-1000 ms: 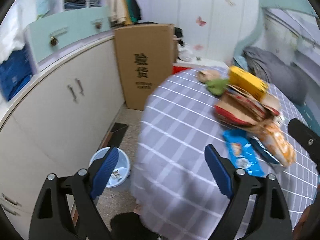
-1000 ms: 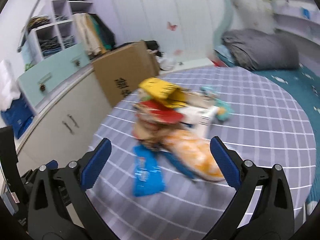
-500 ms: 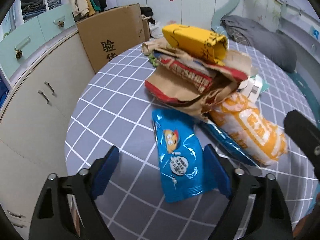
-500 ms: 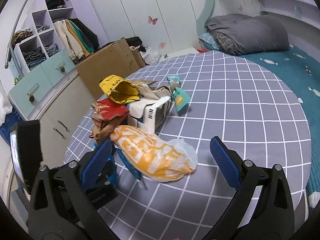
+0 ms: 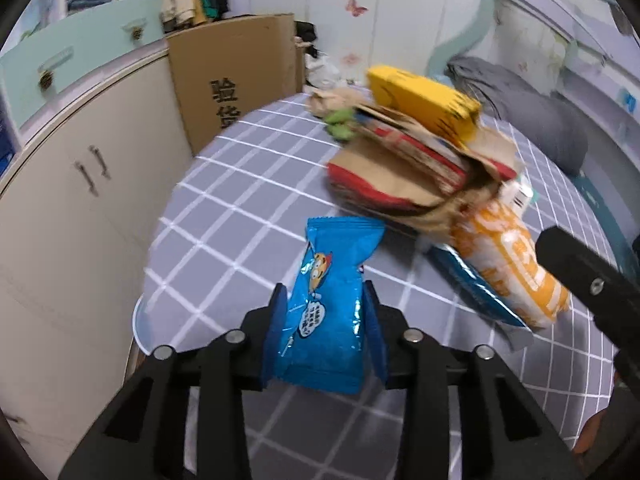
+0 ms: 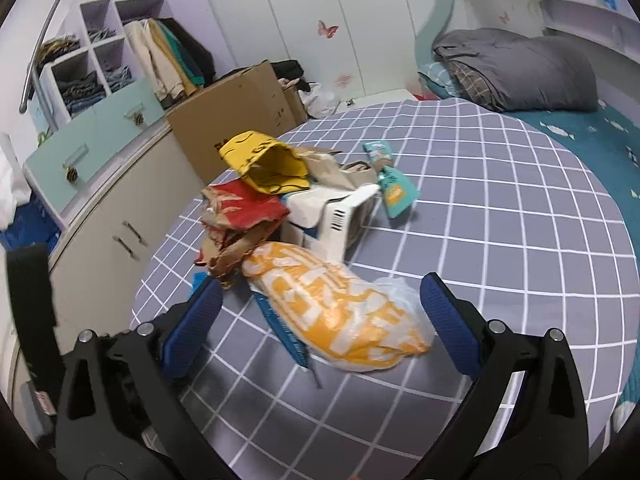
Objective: Collect trash
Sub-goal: 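Grasp the red-brown paper bag with the right tool while the left tool holds the wrapper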
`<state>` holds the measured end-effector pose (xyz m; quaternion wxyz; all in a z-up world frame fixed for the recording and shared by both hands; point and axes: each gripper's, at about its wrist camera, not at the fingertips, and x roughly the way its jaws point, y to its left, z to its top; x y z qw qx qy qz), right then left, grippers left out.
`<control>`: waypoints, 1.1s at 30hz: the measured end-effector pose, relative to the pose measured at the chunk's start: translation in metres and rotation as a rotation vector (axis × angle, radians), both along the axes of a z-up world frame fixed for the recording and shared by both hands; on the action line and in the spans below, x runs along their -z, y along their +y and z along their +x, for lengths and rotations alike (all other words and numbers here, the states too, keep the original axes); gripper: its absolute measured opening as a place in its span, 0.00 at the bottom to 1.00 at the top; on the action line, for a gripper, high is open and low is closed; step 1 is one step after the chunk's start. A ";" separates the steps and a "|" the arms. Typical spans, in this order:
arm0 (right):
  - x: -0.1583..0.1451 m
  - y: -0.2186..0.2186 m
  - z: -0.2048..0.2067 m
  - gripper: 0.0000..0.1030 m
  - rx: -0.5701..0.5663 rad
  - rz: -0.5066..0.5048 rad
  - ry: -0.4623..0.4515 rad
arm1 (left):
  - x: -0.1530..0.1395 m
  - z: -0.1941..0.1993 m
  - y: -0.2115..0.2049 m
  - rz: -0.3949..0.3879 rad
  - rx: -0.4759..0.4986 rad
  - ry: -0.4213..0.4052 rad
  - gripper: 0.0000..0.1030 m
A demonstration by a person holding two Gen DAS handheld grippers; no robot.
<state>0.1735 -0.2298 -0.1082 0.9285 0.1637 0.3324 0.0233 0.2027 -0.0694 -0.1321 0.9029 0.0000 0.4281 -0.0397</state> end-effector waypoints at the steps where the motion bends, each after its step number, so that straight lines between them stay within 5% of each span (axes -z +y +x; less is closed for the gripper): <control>1: -0.001 0.004 0.002 0.94 -0.009 -0.005 -0.002 | -0.003 -0.001 0.007 -0.012 -0.015 -0.007 0.18; 14: -0.015 0.040 0.049 0.94 -0.069 -0.094 0.023 | -0.012 0.006 0.056 -0.114 -0.049 -0.045 0.16; 20: -0.011 0.060 0.082 0.93 -0.125 -0.127 0.059 | -0.021 0.017 0.076 -0.097 -0.098 -0.073 0.16; 24: -0.003 0.069 0.097 0.76 -0.137 -0.164 0.091 | -0.024 0.018 0.085 -0.102 -0.105 -0.079 0.16; 33: -0.009 0.074 0.084 0.66 -0.154 -0.171 0.060 | -0.017 0.023 0.103 -0.134 -0.114 -0.062 0.16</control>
